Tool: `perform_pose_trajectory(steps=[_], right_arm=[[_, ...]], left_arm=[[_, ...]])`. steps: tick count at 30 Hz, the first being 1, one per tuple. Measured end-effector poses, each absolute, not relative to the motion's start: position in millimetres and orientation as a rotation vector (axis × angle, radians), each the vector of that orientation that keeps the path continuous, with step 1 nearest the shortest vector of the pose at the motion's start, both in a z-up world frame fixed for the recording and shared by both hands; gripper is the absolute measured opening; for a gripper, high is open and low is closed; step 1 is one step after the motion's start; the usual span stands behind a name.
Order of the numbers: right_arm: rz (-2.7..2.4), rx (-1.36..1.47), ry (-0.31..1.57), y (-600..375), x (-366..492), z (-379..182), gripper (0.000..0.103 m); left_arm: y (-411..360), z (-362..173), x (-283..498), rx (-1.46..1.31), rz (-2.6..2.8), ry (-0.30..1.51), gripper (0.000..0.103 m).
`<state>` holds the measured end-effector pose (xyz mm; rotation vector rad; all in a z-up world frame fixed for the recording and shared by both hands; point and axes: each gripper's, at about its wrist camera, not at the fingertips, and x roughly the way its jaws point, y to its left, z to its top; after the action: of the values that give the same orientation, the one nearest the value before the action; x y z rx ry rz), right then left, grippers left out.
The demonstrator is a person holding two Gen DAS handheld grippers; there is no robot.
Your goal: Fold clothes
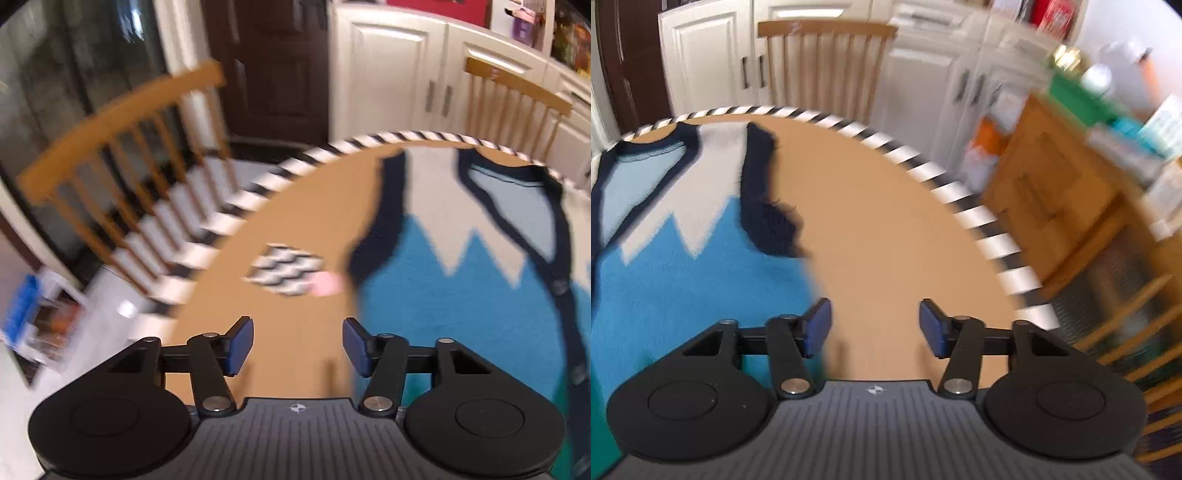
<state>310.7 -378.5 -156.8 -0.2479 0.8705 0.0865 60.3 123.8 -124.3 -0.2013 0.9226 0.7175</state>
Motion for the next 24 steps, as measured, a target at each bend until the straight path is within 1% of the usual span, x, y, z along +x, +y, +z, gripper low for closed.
perform_pose_trajectory(steps=[2,3,5,7,10,11,12,13,14,15,16,17,20,21,24], right_arm=[[0.066,-0.312,0.844,-393,287,-149,0.050],[0.092,-0.250,0.867,-405,276,-144,0.051],[0.219,-0.013,0.961,-430,251,-140,0.053],[0.306,0.095,1.060,-439,228,-149,0.053],[0.298,0.081,1.130,-438,205,-166,0.053],[0.300,0.087,1.152,-437,201,-173,0.053],[0.301,0.093,1.175,-436,196,-179,0.052],[0.304,0.098,1.195,-434,192,-185,0.047],[0.324,0.084,1.186,-429,189,-185,0.042],[0.345,0.071,1.177,-423,186,-184,0.009],[0.365,0.057,1.168,-417,183,-184,0.008],[0.364,0.046,1.153,-413,181,-177,0.008],[0.370,-0.012,1.095,-414,171,-149,0.007],[0.353,-0.029,1.097,-419,168,-146,0.007],[0.324,-0.031,1.165,-435,162,-153,0.007]], left_arm=[[117,-124,31,-0.280,0.649,0.951,0.057],[113,-124,16,-0.333,0.602,0.967,0.058],[101,-128,-9,-0.465,0.499,0.985,0.060],[84,-139,-24,-0.554,0.431,1.021,0.061],[61,-157,-33,-0.601,0.388,1.058,0.062],[53,-160,-34,-0.595,0.387,1.050,0.071],[47,-164,-33,-0.587,0.378,1.055,0.075],[41,-165,-30,-0.571,0.364,1.062,0.078],[34,-166,-27,-0.554,0.339,1.064,0.076],[26,-164,-26,-0.530,0.315,1.057,0.061],[20,-162,-25,-0.510,0.302,1.051,0.043],[15,-160,-24,-0.494,0.293,1.048,0.016],[4,-147,-28,-0.441,0.291,1.034,0.015],[2,-142,-32,-0.423,0.300,1.034,0.006],[4,-143,-34,-0.435,0.330,1.089,0.007]])
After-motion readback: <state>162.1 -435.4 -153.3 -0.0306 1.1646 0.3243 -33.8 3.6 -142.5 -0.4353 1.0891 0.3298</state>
